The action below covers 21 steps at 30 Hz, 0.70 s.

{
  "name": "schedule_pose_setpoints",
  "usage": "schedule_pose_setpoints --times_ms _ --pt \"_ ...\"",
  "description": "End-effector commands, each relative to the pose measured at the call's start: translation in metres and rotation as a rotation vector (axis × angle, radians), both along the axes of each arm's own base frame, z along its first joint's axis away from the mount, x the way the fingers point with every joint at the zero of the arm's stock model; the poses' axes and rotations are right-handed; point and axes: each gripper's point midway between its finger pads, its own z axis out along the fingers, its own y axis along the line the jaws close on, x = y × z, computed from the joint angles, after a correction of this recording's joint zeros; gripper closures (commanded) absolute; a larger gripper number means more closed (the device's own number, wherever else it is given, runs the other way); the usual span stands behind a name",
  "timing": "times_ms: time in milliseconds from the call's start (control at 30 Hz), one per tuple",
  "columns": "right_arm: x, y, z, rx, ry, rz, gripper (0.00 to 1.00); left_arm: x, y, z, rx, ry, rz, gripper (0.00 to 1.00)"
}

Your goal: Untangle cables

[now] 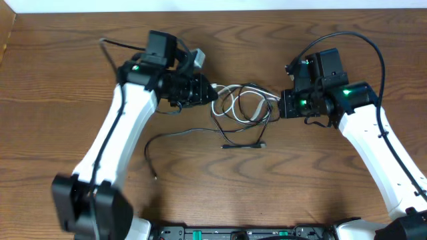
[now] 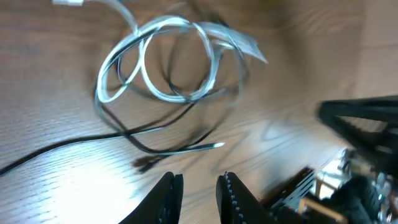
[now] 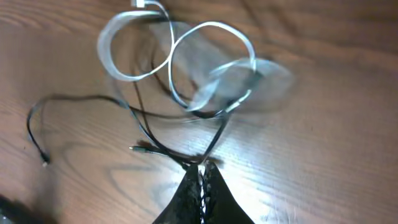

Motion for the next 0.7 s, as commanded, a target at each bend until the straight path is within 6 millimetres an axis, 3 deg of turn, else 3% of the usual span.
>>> schedule_pose_setpoints --times_ms 0,267,433,600,667 --pt "-0.004 0.003 0.008 0.017 -0.011 0.023 0.99 0.003 -0.006 -0.018 0.032 -0.019 -0.091 0.72" --pt "-0.003 0.004 0.009 0.026 -0.010 0.017 0.99 0.012 -0.046 -0.026 0.017 -0.127 -0.208 0.46" --pt "0.004 -0.013 0.007 0.018 0.007 -0.086 0.99 0.033 -0.066 -0.041 0.012 -0.153 -0.165 0.42" --pt "0.012 -0.036 0.007 0.022 0.013 -0.164 0.97 0.067 -0.063 -0.084 0.198 -0.211 -0.052 0.43" --pt "0.013 -0.043 0.007 0.021 0.017 -0.184 0.96 0.072 -0.067 -0.095 0.245 -0.236 -0.048 0.43"
